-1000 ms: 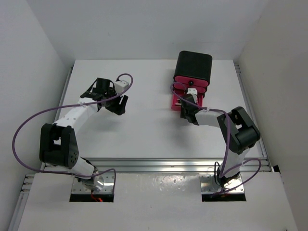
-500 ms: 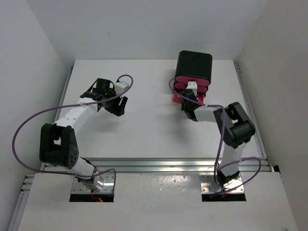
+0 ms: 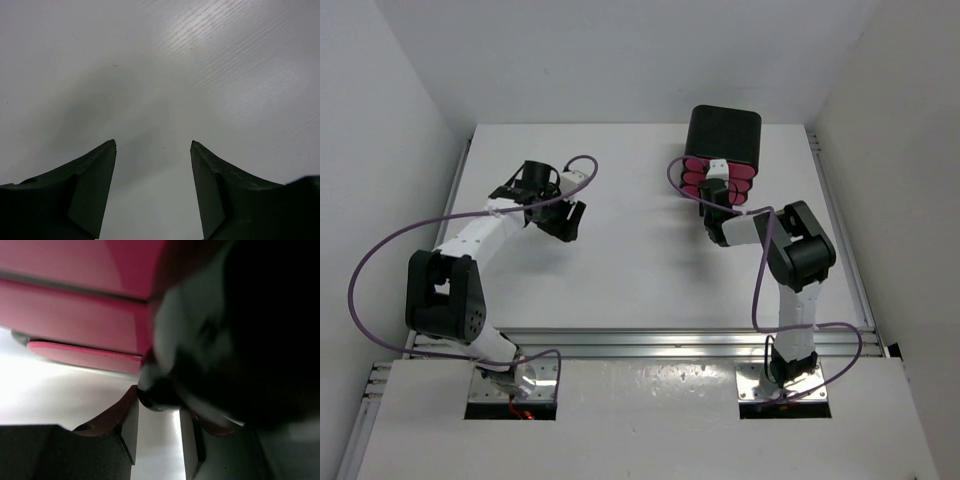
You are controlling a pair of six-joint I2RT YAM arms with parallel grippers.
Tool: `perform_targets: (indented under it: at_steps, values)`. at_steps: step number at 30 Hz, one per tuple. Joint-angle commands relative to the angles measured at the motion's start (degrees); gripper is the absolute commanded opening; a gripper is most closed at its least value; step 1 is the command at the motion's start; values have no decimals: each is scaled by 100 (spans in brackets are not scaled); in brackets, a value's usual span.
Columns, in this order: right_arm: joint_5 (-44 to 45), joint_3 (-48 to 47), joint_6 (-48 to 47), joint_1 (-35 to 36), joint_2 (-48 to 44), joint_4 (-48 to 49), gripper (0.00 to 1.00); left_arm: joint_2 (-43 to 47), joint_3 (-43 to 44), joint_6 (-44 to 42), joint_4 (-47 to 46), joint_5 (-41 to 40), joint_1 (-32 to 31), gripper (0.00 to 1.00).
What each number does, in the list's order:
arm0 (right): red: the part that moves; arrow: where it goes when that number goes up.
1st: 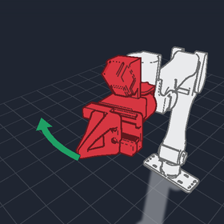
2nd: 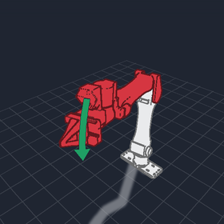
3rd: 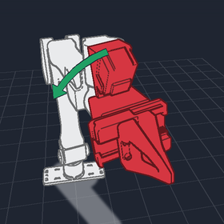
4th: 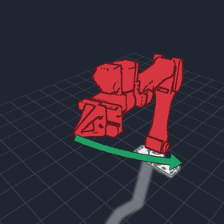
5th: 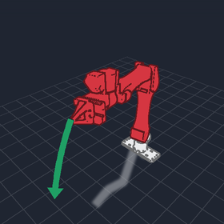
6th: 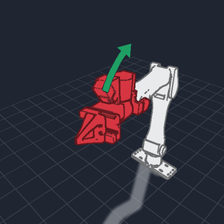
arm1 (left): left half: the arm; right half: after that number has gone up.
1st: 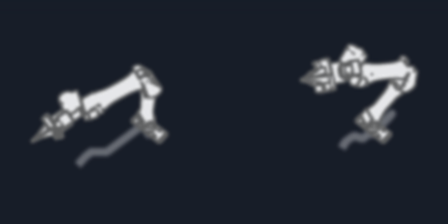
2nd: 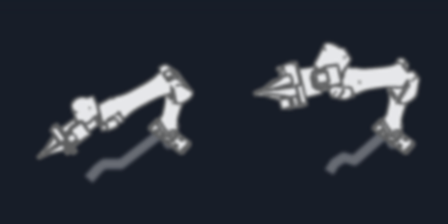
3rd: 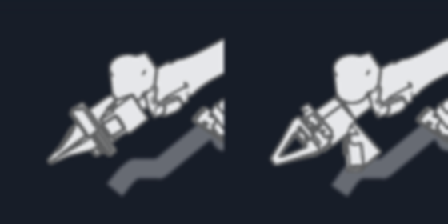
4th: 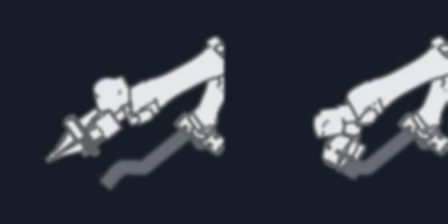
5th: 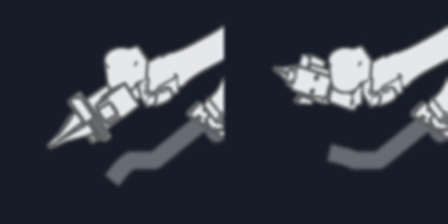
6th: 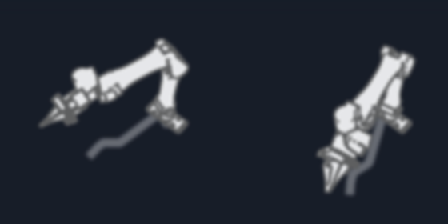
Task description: Organize the makeup
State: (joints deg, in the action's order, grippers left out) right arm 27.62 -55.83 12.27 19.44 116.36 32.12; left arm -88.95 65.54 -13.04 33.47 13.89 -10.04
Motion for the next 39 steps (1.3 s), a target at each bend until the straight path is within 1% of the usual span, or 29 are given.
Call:
perform_targets:
  at_steps: [1, 8, 9, 10, 11, 12, 14, 15, 16, 19, 20, 24, 25, 26, 27, 28, 29, 30, 31, 32, 33, 34, 35, 36, 37, 38, 39]
  values:
    - [33, -375, -164, -72, 27, 831, 0, 0, 240, -15, 72, -27, 11, 67]
    - [-37, -279, -102, -72, 81, 980, 0, -53, 293, -15, 124, -27, 11, 67]
    - [-81, -201, -94, -90, 28, 1015, 4, -53, 293, -15, 124, -27, 11, 67]
    - [-11, -156, -85, -64, -7, 1033, 11, -53, 345, -15, 124, -27, 11, 67]
    - [-28, -51, -76, -29, -51, 1138, 19, -105, 346, -15, 124, -27, 11, 67]
    - [-20, 71, -67, -37, -112, 1156, 31, -105, 346, -15, 124, -27, 11, 67]
    - [16, 213, -76, 15, -236, 1209, 45, -105, 346, -15, 124, -27, 11, 67]
    - [33, 265, -76, 42, -393, 1218, 51, -105, 346, -15, 124, -27, 11, 67]
    - [68, 396, -111, 42, -438, 1218, 59, -105, 346, -15, 124, -27, 11, 67]
    - [436, 477, -137, 156, -693, 973, 68, -158, 398, -15, 124, 26, 11, 67]
    - [525, 512, -146, 174, -771, 937, 69, -158, 398, -15, 124, 26, 11, 67]
    - [385, 977, -50, 279, -1395, 823, 70, -211, 398, -15, 124, 79, 11, 67]
    - [289, 1152, -67, 323, -1779, 753, 73, -211, 398, -15, 124, 79, 11, 67]
    - [149, 1310, -41, 350, -1922, 334, 75, -211, 398, -15, 124, 79, 11, 67]
    - [87, 1477, 11, 358, -2237, 121, 81, -211, 398, -15, 124, 79, 11, 67]
    - [-10, 1644, 82, 350, -2614, -116, 85, -211, 398, -15, 124, 79, 11, 67]
    - [85, 1724, 274, 315, -2775, -1006, 88, -211, 398, -15, 124, 131, 11, 67]
    - [147, 1803, 380, 262, -3342, -1354, 90, -263, 398, -15, 124, 131, 11, 65]
    - [469, 2022, 825, 218, -3513, -1653, 92, -264, 346, 55, 124, 131, 11, 65]
    - [577, 2111, 1047, 157, -3680, -2361, 93, -264, 346, 56, 124, 210, 11, 64]
    - [639, 2216, 1223, -200, -4038, -2977, 93, -316, 346, 117, 124, 211, 11, 64]
    - [709, 2556, 1764, -352, -4390, -3488, 93, -368, 346, 256, 124, 263, 11, 63]
    - [814, 2664, 1909, -832, -4550, -3980, 93, -369, 293, 345, 124, 316, 11, 63]
    - [833, 2831, 2015, -985, -5048, -4342, 93, -430, 293, 433, 72, 316, 11, 63]
    - [824, 2963, 2190, -1282, -5192, -4476, 95, -500, 293, 590, 19, 377, 11, 63]
    - [659, 3025, 2183, -1424, -5472, -4556, 97, -501, 293, 679, 19, 378, -50, 61]
    - [327, 3113, 2148, -1765, -5570, -4757, 98, -562, 241, 767, -51, 378, -50, 61]
